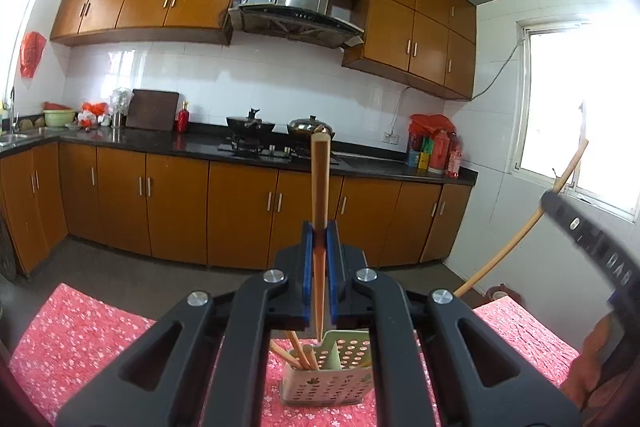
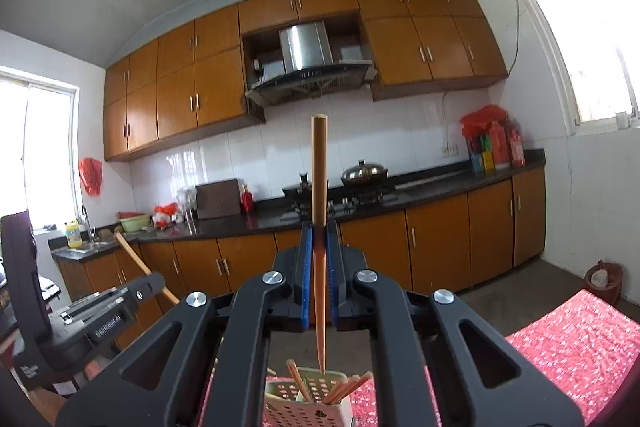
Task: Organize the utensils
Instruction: 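Lower both chopsticks into the holder and open both grippers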
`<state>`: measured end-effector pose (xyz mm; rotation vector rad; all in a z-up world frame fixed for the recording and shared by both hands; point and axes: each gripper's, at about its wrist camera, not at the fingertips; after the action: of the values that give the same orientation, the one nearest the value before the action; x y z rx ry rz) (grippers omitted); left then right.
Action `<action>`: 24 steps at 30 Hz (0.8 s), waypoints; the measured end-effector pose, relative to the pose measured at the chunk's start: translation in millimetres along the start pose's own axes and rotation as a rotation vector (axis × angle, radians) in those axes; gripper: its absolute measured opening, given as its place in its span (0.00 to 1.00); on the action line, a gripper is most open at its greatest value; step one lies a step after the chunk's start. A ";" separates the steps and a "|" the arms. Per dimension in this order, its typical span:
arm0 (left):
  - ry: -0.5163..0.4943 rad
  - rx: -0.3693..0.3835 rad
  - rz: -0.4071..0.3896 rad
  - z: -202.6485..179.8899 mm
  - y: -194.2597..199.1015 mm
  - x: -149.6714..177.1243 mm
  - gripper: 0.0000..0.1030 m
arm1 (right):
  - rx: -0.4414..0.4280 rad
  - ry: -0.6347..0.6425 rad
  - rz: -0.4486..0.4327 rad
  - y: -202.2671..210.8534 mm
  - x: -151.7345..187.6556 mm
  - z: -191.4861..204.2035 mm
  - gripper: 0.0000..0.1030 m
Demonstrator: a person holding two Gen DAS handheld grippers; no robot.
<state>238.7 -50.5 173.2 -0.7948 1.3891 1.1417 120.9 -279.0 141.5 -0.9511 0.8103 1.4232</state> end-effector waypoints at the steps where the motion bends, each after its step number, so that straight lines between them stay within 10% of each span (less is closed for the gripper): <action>1: 0.005 0.003 0.006 0.1 -3.0 4.4 0.07 | 0.003 -0.002 0.010 -3.3 3.7 -1.7 0.07; 15: 0.007 0.035 0.068 0.2 -25.8 29.7 0.09 | 0.041 -0.027 0.148 -32.8 29.1 -16.2 0.08; 24: 0.010 0.029 0.061 2.4 -14.6 23.7 0.22 | 0.044 -0.039 0.133 -21.9 18.7 -14.7 0.29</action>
<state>249.4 -49.4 147.4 -0.7426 1.4436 1.1639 144.3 -282.5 119.5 -0.8466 0.8859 1.5280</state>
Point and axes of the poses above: each gripper's, at about its wrist camera, not at the fingertips, and y roughly against the way its jaws point, z to its left, x to its underside, and after that the axes turned 15 degrees about -y, right-handed
